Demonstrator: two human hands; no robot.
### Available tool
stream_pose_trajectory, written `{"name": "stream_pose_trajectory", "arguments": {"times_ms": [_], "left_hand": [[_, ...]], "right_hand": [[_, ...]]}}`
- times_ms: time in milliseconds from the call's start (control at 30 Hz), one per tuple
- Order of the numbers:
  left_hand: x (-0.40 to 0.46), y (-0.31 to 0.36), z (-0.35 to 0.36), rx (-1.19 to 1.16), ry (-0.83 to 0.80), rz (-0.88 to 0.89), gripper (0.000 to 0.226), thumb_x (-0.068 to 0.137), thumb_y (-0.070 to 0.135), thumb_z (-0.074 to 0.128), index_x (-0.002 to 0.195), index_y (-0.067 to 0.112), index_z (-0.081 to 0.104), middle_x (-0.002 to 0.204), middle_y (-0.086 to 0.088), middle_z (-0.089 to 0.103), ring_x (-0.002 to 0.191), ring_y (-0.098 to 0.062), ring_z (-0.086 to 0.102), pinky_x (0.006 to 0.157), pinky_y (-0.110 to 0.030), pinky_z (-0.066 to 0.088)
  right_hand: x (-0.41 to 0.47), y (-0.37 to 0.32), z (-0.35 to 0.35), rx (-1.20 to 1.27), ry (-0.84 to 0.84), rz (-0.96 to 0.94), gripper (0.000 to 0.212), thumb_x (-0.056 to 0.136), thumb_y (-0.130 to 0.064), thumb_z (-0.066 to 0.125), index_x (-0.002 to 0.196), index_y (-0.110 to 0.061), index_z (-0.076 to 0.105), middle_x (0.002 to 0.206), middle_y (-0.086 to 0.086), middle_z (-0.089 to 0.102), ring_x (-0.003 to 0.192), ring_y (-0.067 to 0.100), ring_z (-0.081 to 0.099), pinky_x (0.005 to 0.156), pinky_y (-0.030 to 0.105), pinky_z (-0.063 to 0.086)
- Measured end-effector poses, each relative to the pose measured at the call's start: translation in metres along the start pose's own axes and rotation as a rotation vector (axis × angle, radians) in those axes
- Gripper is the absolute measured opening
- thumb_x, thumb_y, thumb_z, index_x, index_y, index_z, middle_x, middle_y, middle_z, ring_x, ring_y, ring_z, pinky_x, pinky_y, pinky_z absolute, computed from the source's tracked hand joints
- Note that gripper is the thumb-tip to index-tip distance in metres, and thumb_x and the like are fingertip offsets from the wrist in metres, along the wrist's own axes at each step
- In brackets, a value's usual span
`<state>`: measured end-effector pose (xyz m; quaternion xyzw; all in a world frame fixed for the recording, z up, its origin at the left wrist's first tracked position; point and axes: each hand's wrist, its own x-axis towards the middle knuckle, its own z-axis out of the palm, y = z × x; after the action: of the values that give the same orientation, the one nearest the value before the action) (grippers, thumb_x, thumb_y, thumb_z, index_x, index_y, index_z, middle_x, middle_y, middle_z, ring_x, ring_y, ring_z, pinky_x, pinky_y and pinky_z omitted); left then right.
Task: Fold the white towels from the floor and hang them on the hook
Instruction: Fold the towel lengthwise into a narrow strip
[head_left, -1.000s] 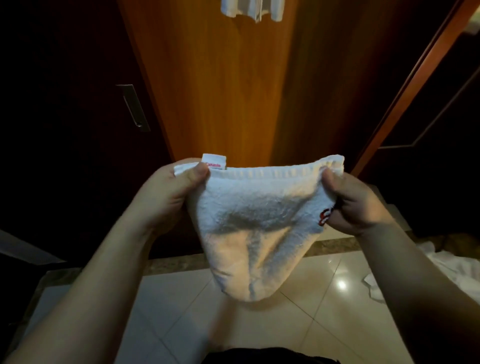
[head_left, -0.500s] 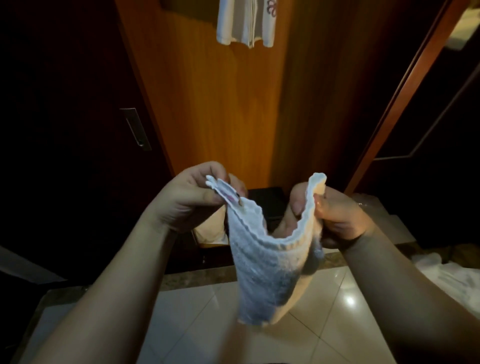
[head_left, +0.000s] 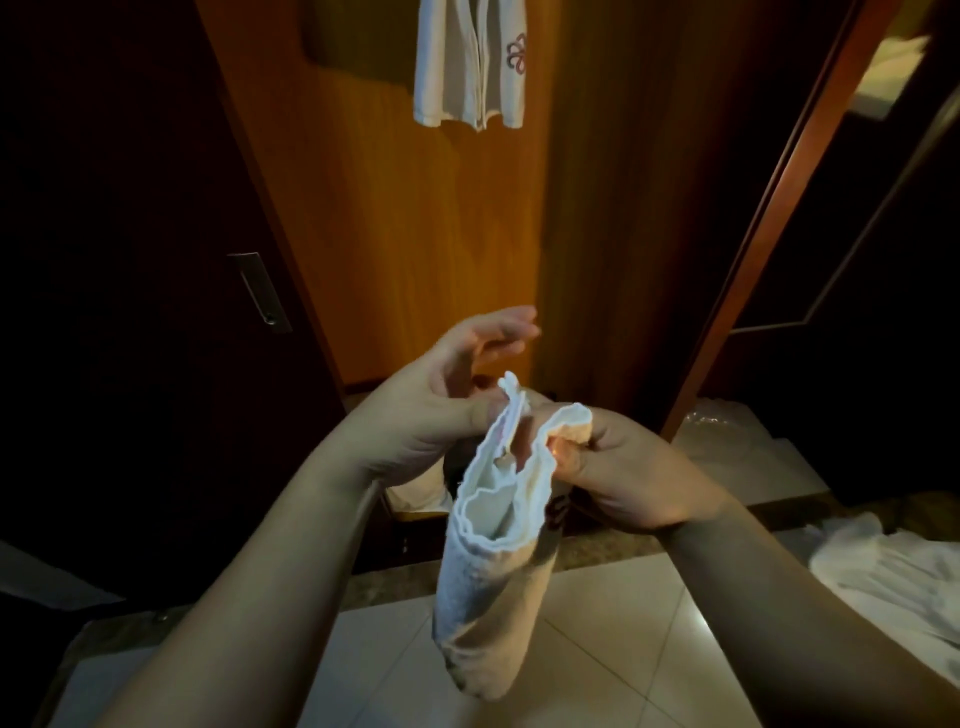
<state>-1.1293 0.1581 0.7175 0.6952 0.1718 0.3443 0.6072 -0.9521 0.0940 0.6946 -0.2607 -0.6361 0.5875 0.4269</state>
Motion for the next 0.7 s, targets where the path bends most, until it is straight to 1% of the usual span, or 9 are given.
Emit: {"name": "stream_pose_trajectory", "arguments": {"times_ms": [67, 133, 200, 267, 367, 433, 533, 600, 700], "left_hand": [[0.001, 0.0, -0.002, 0.05, 0.084, -0.041, 0.065, 0.059, 0.062, 0.086, 0.119, 0.053, 0.062, 0.142, 0.025, 0.05, 0.137, -0.004, 0.045, 0.099, -0.03, 0.05], [0.001, 0.001, -0.004, 0.111, 0.198, -0.068, 0.071, 0.052, 0.064, 0.089, 0.116, 0.056, 0.06, 0.138, 0.02, 0.052, 0.132, -0.001, 0.048, 0.09, -0.022, 0.053], [-0.003, 0.004, -0.005, 0.163, 0.337, -0.029, 0.061, 0.059, 0.053, 0.086, 0.114, 0.051, 0.061, 0.131, 0.014, 0.055, 0.124, 0.001, 0.053, 0.085, -0.019, 0.051], [-0.011, 0.012, -0.005, 0.238, 0.408, 0.105, 0.04, 0.075, 0.045, 0.076, 0.113, 0.049, 0.063, 0.13, 0.014, 0.056, 0.12, 0.002, 0.054, 0.089, -0.021, 0.048], [-0.028, 0.034, -0.002, 0.486, 0.249, 0.295, 0.027, 0.087, 0.063, 0.061, 0.112, 0.053, 0.064, 0.14, 0.022, 0.046, 0.135, -0.001, 0.042, 0.101, -0.015, 0.041], [-0.033, 0.044, 0.0, 0.638, 0.146, 0.223, 0.03, 0.08, 0.068, 0.063, 0.105, 0.052, 0.065, 0.142, 0.031, 0.038, 0.139, 0.002, 0.03, 0.1, -0.016, 0.041], [-0.03, 0.051, 0.0, 0.977, 0.108, 0.05, 0.028, 0.076, 0.073, 0.058, 0.093, 0.051, 0.061, 0.133, 0.047, 0.028, 0.138, 0.007, 0.018, 0.098, -0.024, 0.038], [-0.026, 0.057, -0.002, 1.123, 0.108, -0.017, 0.021, 0.084, 0.071, 0.049, 0.084, 0.051, 0.054, 0.124, 0.044, 0.03, 0.132, 0.005, 0.018, 0.104, -0.035, 0.035], [-0.019, 0.065, -0.007, 1.245, 0.111, 0.035, 0.017, 0.084, 0.057, 0.048, 0.089, 0.043, 0.056, 0.121, 0.025, 0.041, 0.117, 0.006, 0.028, 0.097, -0.031, 0.034]], "right_hand": [[-0.001, 0.002, -0.002, -0.007, 0.109, 0.009, 0.03, 0.09, -0.051, 0.065, 0.109, -0.031, 0.075, 0.112, -0.012, 0.07, 0.107, 0.005, 0.064, 0.094, 0.022, 0.048], [-0.001, -0.001, -0.002, -0.04, 0.236, 0.03, 0.031, 0.087, -0.057, 0.066, 0.111, -0.038, 0.074, 0.112, -0.012, 0.072, 0.108, 0.005, 0.066, 0.093, 0.02, 0.05], [0.002, -0.004, -0.004, -0.091, 0.334, 0.017, 0.022, 0.087, -0.058, 0.067, 0.105, -0.047, 0.074, 0.112, -0.014, 0.073, 0.109, 0.005, 0.066, 0.092, 0.019, 0.05], [0.006, -0.008, -0.006, -0.155, 0.428, 0.01, 0.014, 0.087, -0.052, 0.064, 0.096, -0.052, 0.075, 0.11, -0.012, 0.072, 0.11, 0.006, 0.065, 0.095, 0.022, 0.049], [0.01, -0.015, -0.007, -0.23, 0.489, -0.016, 0.019, 0.086, -0.046, 0.058, 0.092, -0.055, 0.074, 0.111, -0.015, 0.069, 0.109, 0.001, 0.063, 0.092, 0.016, 0.047], [0.011, -0.019, -0.006, -0.264, 0.477, -0.05, 0.019, 0.088, -0.049, 0.058, 0.095, -0.051, 0.075, 0.114, -0.017, 0.067, 0.11, -0.001, 0.061, 0.091, 0.013, 0.046], [0.012, -0.022, -0.007, -0.283, 0.475, -0.097, 0.02, 0.086, -0.05, 0.058, 0.098, -0.051, 0.074, 0.117, -0.018, 0.065, 0.115, 0.002, 0.059, 0.094, 0.017, 0.048], [0.013, -0.023, -0.008, -0.305, 0.489, -0.144, 0.02, 0.088, -0.045, 0.059, 0.1, -0.049, 0.075, 0.117, -0.021, 0.064, 0.118, 0.008, 0.058, 0.099, 0.024, 0.049], [0.014, -0.024, -0.007, -0.337, 0.52, -0.199, 0.022, 0.09, -0.042, 0.058, 0.1, -0.049, 0.075, 0.112, -0.031, 0.061, 0.113, 0.001, 0.059, 0.092, 0.021, 0.052]]}}
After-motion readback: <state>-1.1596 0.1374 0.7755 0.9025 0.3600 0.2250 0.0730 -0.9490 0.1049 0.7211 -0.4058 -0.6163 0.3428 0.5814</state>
